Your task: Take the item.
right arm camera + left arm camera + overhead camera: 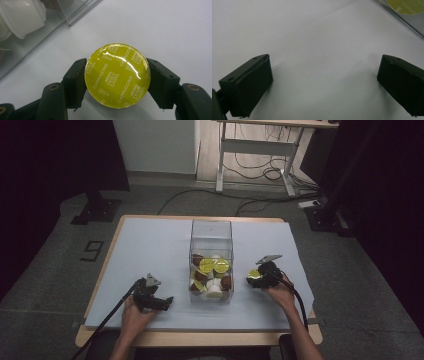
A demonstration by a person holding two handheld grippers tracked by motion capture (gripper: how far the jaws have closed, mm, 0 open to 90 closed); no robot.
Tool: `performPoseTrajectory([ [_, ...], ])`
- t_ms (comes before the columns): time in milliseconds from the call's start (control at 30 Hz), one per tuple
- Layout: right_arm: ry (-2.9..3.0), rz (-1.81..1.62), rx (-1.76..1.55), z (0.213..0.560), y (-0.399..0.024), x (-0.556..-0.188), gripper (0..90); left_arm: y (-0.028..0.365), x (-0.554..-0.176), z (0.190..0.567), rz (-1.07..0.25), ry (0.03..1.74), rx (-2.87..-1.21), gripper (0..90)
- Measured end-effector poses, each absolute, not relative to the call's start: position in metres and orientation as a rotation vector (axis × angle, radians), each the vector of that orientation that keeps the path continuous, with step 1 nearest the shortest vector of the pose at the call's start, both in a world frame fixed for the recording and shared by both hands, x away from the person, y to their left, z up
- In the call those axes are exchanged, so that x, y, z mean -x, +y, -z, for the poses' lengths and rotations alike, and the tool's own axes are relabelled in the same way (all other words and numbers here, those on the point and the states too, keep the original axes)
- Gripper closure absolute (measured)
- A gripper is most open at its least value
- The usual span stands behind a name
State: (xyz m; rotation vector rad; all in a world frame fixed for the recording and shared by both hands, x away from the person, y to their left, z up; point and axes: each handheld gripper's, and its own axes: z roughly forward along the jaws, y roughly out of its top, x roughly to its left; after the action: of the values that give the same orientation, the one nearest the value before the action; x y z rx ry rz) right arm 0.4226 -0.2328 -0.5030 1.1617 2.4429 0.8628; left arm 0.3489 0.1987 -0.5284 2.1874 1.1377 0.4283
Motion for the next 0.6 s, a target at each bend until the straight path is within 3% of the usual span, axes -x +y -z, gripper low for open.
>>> performPoseTrajectory([
  [133, 2.441, -0.864, -1.171, 0.502, -0.233, -0.423, 20.4, 0.199, -0.349, 0.528, -0.428, 1.138, -2.187, 0.0],
  [267, 2.430, -0.858, -1.166, 0.499, -0.234, -0.421, 15.9, 0.199, -0.349, 0.528, -0.428, 1.138, -2.187, 0.0],
  [600, 2.393, -0.898, -1.137, 0.480, -0.240, -0.409, 14.4, 0.199, -0.349, 0.528, -0.428, 1.137, -2.188, 0.0],
])
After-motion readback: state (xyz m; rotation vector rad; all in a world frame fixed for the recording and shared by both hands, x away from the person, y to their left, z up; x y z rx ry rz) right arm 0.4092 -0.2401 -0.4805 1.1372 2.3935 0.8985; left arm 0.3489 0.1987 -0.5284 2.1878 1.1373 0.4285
